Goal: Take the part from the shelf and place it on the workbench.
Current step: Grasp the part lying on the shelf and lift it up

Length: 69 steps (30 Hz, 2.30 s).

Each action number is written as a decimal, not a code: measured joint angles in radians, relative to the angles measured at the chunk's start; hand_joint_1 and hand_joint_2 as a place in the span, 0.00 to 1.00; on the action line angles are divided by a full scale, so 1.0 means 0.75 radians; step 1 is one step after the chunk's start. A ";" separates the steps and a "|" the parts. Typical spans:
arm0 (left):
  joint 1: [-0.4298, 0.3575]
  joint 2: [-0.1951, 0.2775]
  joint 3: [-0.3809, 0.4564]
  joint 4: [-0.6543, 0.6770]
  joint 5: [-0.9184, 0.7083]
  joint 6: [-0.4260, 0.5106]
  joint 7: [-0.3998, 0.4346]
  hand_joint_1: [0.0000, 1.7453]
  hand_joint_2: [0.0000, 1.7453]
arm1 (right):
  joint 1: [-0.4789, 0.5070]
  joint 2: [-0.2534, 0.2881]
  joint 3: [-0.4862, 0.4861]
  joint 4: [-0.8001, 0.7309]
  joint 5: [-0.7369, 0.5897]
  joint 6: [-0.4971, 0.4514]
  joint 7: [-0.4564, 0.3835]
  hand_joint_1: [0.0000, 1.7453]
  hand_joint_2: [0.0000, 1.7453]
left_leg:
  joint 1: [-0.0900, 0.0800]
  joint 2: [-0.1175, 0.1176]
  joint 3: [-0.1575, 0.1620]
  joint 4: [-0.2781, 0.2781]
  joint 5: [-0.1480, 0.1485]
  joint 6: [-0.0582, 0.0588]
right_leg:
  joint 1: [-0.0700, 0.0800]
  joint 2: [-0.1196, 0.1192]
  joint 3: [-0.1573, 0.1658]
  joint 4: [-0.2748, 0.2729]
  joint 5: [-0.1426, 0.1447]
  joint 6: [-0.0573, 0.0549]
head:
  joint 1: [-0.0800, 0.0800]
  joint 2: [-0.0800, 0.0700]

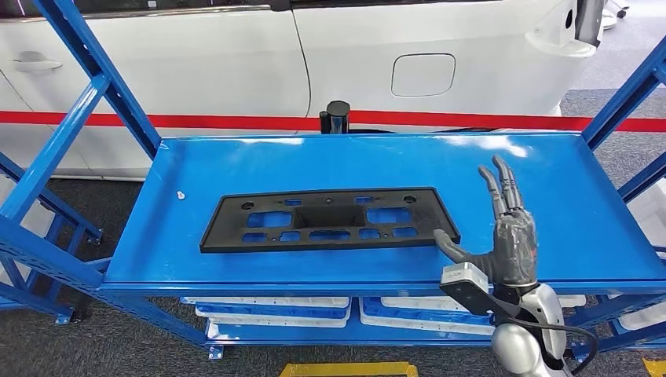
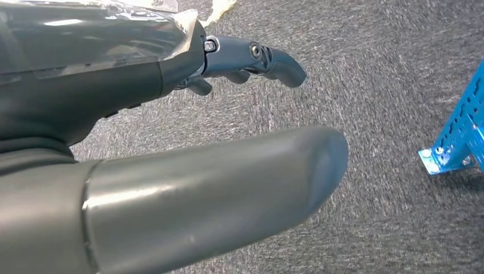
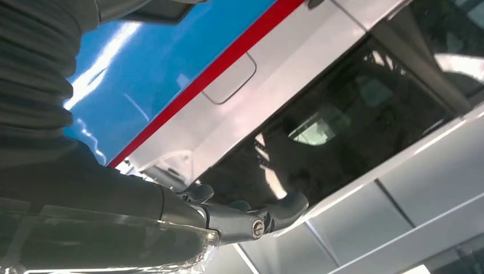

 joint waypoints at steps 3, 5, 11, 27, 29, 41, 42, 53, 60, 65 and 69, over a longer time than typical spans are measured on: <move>0.000 0.002 -0.003 0.000 -0.001 -0.002 0.003 0.00 0.00 | -0.018 -0.003 0.030 0.026 0.008 0.005 0.007 0.00 1.00 | 0.014 0.008 -0.038 0.015 0.051 -0.012 | -0.004 -0.002 0.009 0.000 -0.007 0.001 | 0.000 0.000; -0.001 0.003 -0.005 0.000 -0.001 -0.002 0.004 0.00 0.00 | -0.027 -0.005 0.044 0.038 0.009 0.005 0.008 0.00 1.00 | 0.021 0.013 0.036 -0.160 0.157 -0.014 | -0.008 -0.001 0.022 0.000 -0.017 0.010 | 0.000 0.000; -0.006 0.003 -0.009 0.000 -0.020 -0.007 0.014 0.00 0.00 | -0.053 -0.019 0.075 0.071 0.050 0.051 0.037 0.00 1.00 | 0.006 0.008 0.117 -0.328 0.205 0.003 | 0.010 -0.004 0.031 -0.004 -0.032 0.035 | 0.002 0.000; -0.031 0.003 -0.095 -0.018 -0.138 -0.055 0.120 0.00 0.00 | -0.102 -0.027 0.303 0.178 0.167 0.222 0.192 0.00 1.00 | 0.000 0.007 0.121 -0.327 0.198 0.024 | 0.007 -0.006 0.047 -0.031 -0.023 0.051 | 0.002 0.000; -0.031 0.003 -0.096 -0.020 -0.138 -0.055 0.120 0.00 0.00 | -0.107 -0.027 0.323 0.201 0.166 0.233 0.203 0.00 1.00 | 0.001 0.007 0.121 -0.328 0.198 0.024 | 0.008 -0.006 0.048 -0.031 -0.023 0.051 | 0.002 0.000; -0.030 -0.004 -0.094 -0.021 -0.130 -0.028 0.096 0.00 0.00 | -0.260 -0.016 0.383 0.530 0.370 -0.009 0.276 0.00 1.00 | 0.004 0.008 0.123 -0.328 0.198 0.024 | 0.010 -0.006 0.050 -0.031 -0.023 0.051 | 0.002 0.000; -0.029 -0.004 -0.094 -0.021 -0.130 -0.028 0.095 0.00 0.00 | -0.273 -0.014 0.383 0.555 0.378 -0.023 0.275 0.00 1.00 | 0.004 0.008 0.124 -0.328 0.198 0.024 | 0.010 -0.006 0.050 -0.031 -0.023 0.051 | 0.002 0.000; -0.029 -0.011 -0.084 -0.021 -0.111 -0.016 0.054 0.00 0.00 | -0.398 0.012 0.342 0.836 0.492 -0.254 0.309 0.02 1.00 | 0.004 0.009 0.134 -0.328 0.197 0.024 | 0.010 -0.005 0.051 -0.032 -0.025 0.052 | 0.002 0.000; -0.029 -0.012 -0.082 -0.021 -0.115 -0.020 0.056 0.00 0.00 | -0.418 0.023 0.320 0.919 0.512 -0.250 0.330 0.91 1.00 | 0.004 0.009 0.142 -0.328 0.194 0.026 | 0.010 -0.005 0.054 -0.032 -0.027 0.055 | 0.002 0.000; -0.032 -0.013 -0.083 -0.022 -0.127 -0.028 0.072 0.00 0.00 | -0.418 0.024 0.307 0.947 0.531 -0.251 0.335 0.97 1.00 | 0.004 0.010 0.146 -0.328 0.194 0.027 | 0.010 -0.004 0.058 -0.033 -0.027 0.055 | 0.002 0.000; -0.033 -0.013 -0.083 -0.022 -0.131 -0.028 0.075 0.00 0.00 | -0.418 0.024 0.303 0.959 0.538 -0.257 0.333 0.97 1.00 | 0.003 0.010 0.146 -0.328 0.194 0.027 | 0.009 -0.004 0.058 -0.033 -0.027 0.055 | 0.002 0.000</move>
